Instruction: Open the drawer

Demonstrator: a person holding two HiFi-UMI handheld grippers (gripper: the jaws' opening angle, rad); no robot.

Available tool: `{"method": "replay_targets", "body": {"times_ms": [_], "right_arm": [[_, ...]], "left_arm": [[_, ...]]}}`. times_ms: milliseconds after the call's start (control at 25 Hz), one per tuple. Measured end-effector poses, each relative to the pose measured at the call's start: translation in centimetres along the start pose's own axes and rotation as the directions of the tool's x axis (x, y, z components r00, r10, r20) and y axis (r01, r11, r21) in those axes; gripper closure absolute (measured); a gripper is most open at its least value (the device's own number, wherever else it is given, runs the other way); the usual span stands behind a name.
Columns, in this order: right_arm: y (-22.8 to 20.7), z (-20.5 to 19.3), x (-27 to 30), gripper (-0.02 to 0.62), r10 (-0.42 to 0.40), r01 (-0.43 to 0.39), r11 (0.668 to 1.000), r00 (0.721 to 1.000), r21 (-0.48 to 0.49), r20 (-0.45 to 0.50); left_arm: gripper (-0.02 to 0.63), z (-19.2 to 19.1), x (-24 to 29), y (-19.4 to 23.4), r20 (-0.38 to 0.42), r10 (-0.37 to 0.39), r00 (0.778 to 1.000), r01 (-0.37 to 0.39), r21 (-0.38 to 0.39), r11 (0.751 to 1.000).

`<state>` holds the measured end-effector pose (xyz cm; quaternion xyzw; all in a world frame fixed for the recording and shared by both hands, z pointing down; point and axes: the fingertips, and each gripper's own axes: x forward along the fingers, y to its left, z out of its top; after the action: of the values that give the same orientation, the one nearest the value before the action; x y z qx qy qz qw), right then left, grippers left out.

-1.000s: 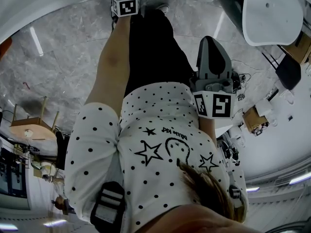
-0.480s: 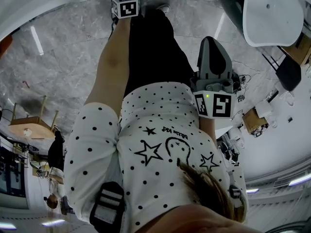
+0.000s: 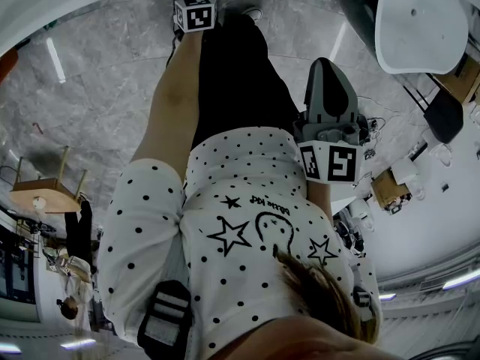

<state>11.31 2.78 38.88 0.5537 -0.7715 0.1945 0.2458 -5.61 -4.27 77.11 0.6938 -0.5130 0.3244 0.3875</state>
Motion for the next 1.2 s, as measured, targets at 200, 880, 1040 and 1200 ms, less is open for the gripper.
{"method": "replay_targets", "body": {"times_ms": [200,880,1040,1200], "right_arm": [[-0.1,0.1,0.0,0.581,0.009,-0.009,1.0,1.0,-0.003,0.0],[2.0,-0.2,0.0,0.581,0.027,-0.027,0.999,1.0,-0.019,0.002],[2.3,-0.3,0.0,0.581,0.03,-0.03,0.999,1.0,-0.022,-0.001],[2.1,-0.3,0.0,0.581,0.028,-0.028,0.999,1.0,-0.021,0.002]], "left_arm": [[0.472,-0.7,-0.4,-0.5,-0.004,-0.005,1.0,0.005,-0.002,1.0],[0.472,-3.9,-2.1,-0.1,-0.018,-0.025,1.0,0.025,0.006,1.0],[0.474,-4.4,-2.3,-0.2,-0.028,-0.026,0.999,0.026,0.007,1.0],[0.474,-5.0,-2.3,-0.4,-0.035,-0.027,0.999,0.028,0.016,0.999]]}}
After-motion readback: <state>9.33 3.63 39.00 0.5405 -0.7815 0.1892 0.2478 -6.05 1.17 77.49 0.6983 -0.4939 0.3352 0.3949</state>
